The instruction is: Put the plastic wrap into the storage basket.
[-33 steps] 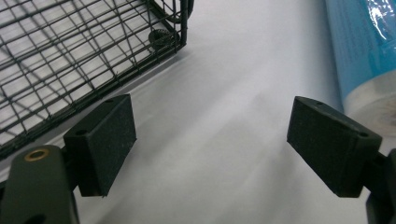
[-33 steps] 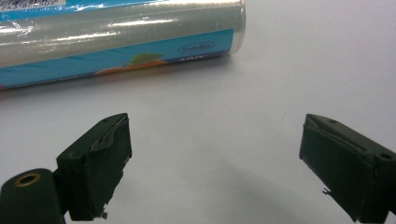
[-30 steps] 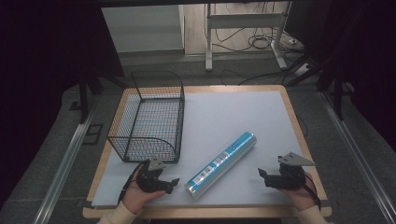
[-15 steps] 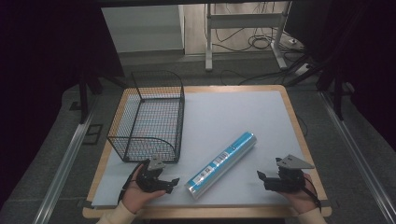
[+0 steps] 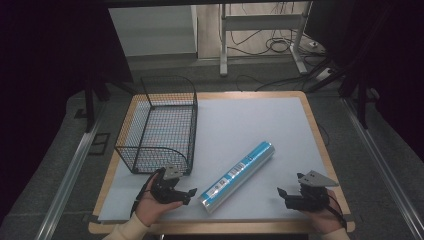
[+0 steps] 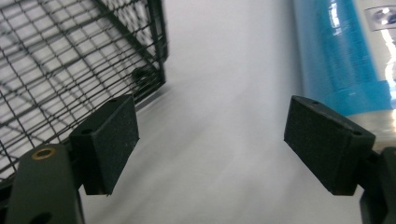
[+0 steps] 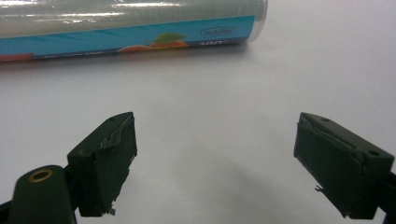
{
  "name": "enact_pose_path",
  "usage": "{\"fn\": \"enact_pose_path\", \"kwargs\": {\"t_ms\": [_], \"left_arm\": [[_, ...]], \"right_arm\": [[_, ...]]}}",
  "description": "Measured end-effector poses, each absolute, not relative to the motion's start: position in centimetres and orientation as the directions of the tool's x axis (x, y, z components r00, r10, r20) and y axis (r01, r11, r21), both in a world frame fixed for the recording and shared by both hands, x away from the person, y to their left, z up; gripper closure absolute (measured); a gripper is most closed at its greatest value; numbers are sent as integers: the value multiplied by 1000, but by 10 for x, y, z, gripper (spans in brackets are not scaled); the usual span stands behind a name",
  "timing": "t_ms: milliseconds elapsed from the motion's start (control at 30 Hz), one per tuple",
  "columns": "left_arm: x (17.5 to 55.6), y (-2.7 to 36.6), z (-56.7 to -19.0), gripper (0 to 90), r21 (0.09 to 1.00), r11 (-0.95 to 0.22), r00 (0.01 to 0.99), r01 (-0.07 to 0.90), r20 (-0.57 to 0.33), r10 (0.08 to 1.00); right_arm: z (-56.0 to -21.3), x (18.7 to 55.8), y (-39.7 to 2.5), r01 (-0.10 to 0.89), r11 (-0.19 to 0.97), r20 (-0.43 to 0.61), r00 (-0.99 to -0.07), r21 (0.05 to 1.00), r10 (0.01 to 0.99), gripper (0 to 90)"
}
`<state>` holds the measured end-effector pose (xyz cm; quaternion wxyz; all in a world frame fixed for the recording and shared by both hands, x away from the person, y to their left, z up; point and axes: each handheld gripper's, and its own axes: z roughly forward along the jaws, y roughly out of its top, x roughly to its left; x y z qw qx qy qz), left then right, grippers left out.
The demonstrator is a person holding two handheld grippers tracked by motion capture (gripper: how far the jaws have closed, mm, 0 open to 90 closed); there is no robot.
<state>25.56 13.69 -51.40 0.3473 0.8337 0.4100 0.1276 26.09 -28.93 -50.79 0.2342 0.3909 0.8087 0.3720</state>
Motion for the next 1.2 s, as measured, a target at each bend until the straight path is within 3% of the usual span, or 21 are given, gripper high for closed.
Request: {"fn": "enact_pose_path", "kwargs": {"t_ms": [433, 1200], "left_arm": [[255, 119, -500, 178, 678, -482, 669, 555, -19, 743], [254, 108, -474, 175, 696, -477, 686, 536, -30, 727]], "right_arm": [[-507, 260, -292, 460, 407, -86, -573, 789, 815, 134], [-505, 257, -292, 455, 403, -92, -565, 794, 820, 134]]}}
